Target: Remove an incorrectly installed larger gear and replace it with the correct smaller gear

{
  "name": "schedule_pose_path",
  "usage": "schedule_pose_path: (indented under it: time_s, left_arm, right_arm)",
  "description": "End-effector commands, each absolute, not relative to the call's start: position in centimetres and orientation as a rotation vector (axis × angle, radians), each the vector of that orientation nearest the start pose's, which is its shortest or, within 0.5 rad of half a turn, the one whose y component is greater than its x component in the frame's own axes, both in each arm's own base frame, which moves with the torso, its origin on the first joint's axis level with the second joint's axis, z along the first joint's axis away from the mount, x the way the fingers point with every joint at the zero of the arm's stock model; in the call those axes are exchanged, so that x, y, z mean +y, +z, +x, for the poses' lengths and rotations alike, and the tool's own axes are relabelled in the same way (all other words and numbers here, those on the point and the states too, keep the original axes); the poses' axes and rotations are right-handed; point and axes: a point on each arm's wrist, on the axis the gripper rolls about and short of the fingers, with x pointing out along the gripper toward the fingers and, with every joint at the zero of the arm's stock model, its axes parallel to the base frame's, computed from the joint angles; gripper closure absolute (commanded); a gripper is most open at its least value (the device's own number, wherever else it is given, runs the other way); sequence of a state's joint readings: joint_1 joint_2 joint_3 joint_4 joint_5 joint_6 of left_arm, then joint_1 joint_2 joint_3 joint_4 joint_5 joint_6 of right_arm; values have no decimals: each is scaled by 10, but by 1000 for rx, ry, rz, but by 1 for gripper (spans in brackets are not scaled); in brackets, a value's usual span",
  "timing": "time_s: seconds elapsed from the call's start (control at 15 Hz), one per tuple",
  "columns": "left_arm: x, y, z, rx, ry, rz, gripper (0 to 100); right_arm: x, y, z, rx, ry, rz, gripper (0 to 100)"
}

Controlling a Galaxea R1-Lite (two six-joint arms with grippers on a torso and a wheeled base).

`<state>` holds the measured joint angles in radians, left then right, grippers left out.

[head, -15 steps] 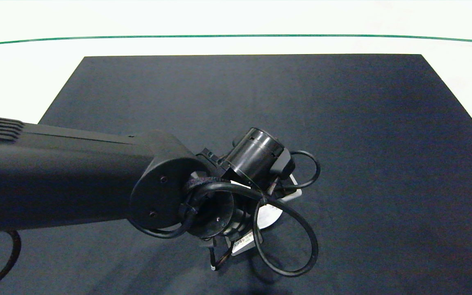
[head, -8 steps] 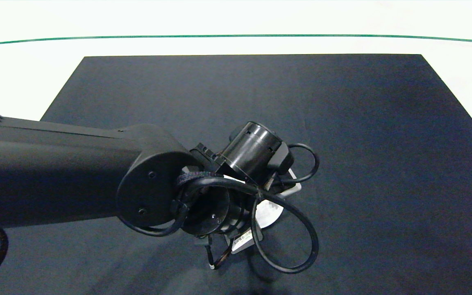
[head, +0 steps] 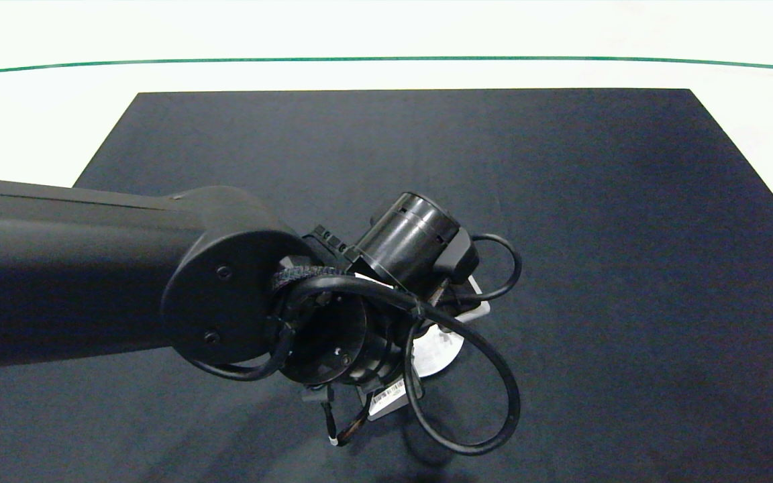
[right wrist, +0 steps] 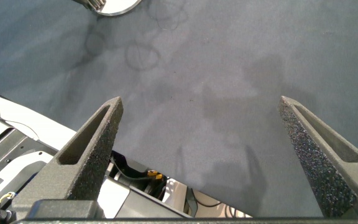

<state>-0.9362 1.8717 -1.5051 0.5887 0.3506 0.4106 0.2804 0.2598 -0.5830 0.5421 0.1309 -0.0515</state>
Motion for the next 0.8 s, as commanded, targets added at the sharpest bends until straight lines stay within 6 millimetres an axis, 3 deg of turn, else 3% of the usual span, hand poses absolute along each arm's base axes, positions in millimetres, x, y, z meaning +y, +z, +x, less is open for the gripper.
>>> schedule_pose_path:
  time_s: [0.07, 0.67, 0.73, 0.8]
  left_arm:
    - [-268, 221, 206, 643, -703, 948, 69]
    - [-262, 229, 199, 661, -710, 962, 69]
    - [-262, 230, 199, 664, -711, 964, 0]
    - [-261, 230, 199, 665, -707, 958, 0]
  right_arm:
    - [-10, 182, -47, 214, 417, -68, 0]
    - [-11, 180, -48, 222, 415, -68, 0]
    - [-11, 180, -48, 223, 415, -68, 0]
    - [-11, 180, -48, 225, 415, -70, 0]
